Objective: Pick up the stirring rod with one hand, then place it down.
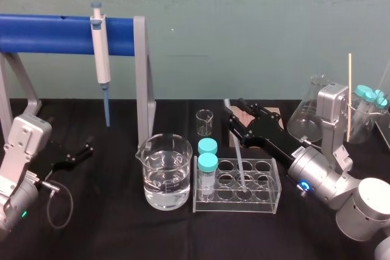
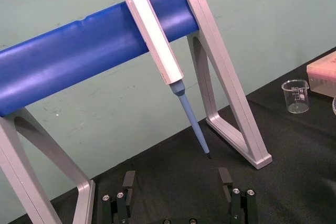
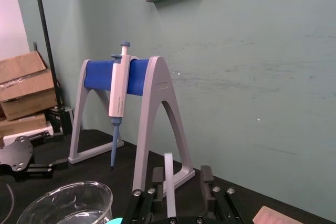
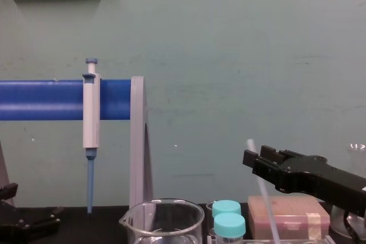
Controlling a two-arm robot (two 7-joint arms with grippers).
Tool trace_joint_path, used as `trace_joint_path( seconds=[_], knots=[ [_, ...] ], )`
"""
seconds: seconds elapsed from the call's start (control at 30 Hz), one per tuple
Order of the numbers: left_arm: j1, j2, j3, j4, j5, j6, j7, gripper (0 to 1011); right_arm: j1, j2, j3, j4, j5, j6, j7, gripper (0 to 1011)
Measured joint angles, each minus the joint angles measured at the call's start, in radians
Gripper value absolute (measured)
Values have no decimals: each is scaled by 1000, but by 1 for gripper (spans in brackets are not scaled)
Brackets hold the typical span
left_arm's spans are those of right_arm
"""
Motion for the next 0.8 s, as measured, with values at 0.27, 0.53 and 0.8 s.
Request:
trace_joint_path(
  seconds=[0.27, 0.53, 0.8],
  knots=[
    [0, 0, 0, 0, 0, 0, 0, 1000, 0, 0, 0, 0, 0, 0, 0, 693],
    [0, 0, 0, 0, 0, 0, 0, 1000, 0, 0, 0, 0, 0, 0, 1, 927],
    [0, 0, 0, 0, 0, 0, 0, 1000, -6, 0, 12, -12, -20, -9, -35, 1003]
  ],
)
